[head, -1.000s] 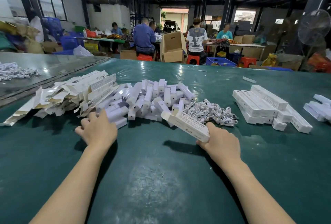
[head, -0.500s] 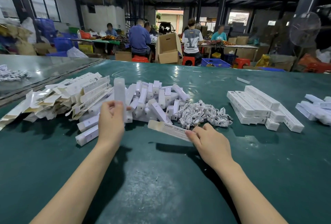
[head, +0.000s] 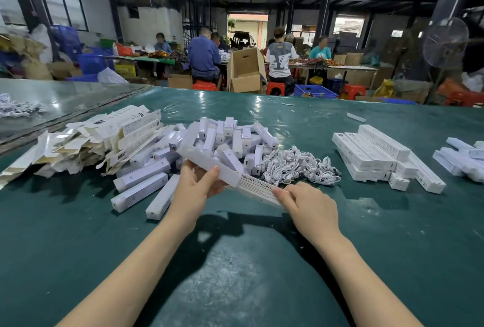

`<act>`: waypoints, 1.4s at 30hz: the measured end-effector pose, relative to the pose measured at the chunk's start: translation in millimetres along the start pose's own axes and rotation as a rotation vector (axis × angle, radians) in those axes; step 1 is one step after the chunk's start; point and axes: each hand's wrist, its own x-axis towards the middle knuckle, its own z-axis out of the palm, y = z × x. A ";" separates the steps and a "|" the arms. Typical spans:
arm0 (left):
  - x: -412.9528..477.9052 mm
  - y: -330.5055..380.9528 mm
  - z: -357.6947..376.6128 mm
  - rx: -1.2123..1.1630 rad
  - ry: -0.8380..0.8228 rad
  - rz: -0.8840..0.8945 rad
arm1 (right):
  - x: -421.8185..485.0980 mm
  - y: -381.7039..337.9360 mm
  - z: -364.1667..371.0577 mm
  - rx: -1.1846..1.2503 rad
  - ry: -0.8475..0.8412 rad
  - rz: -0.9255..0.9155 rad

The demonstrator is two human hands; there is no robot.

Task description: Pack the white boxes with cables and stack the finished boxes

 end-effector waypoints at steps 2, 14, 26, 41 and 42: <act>1.3 -0.2 -1.2 0.008 0.022 -0.015 | -0.1 0.0 1.0 0.016 0.004 -0.005; 1.9 -5.0 -5.0 0.212 0.080 0.115 | -1.3 -4.3 3.3 0.086 0.054 0.004; -0.3 5.3 -7.6 0.102 -0.043 0.072 | -2.7 -5.2 3.9 0.160 0.080 -0.008; 0.5 6.7 -8.6 0.047 -0.002 -0.105 | -2.8 -7.2 3.2 0.339 0.040 -0.014; 0.3 7.6 -8.3 0.063 -0.002 -0.100 | -3.4 -7.4 2.9 0.349 0.039 -0.017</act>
